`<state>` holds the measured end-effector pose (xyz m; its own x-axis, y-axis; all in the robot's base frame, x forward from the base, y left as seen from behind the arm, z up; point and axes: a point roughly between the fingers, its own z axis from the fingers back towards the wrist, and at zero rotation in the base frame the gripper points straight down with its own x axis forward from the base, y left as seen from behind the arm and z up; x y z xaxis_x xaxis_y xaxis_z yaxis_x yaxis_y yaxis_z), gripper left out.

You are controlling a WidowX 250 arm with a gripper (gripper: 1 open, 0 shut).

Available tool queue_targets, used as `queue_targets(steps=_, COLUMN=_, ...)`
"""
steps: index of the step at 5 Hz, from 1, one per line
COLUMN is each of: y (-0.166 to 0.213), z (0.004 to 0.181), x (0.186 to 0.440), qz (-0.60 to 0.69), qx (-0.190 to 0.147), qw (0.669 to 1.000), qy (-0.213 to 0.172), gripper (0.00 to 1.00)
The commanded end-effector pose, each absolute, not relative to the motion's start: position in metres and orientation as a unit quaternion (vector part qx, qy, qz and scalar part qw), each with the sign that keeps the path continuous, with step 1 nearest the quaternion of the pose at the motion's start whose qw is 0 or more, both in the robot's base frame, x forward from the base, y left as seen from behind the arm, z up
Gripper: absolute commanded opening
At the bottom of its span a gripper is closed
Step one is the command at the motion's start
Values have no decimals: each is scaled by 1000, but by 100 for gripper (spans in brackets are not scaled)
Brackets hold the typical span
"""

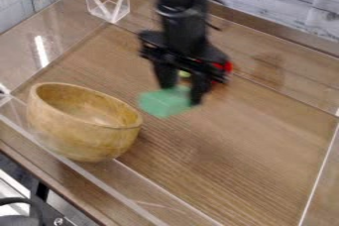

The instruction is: Remove the green stick from the brown bowl and put it on the table

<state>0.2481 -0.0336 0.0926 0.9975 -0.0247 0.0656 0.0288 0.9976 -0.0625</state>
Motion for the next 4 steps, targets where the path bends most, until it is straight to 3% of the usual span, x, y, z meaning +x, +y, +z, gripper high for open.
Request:
queue_targets(steps=1, y=-56, z=91, x=267, qz=-21, qx=-43, qw=998, qy=-45, gripper=0)
queue_targets(steps=4, y=-92, z=63, x=277, qz=-17, qx=-66, qw=997, qy=-25, gripper=0)
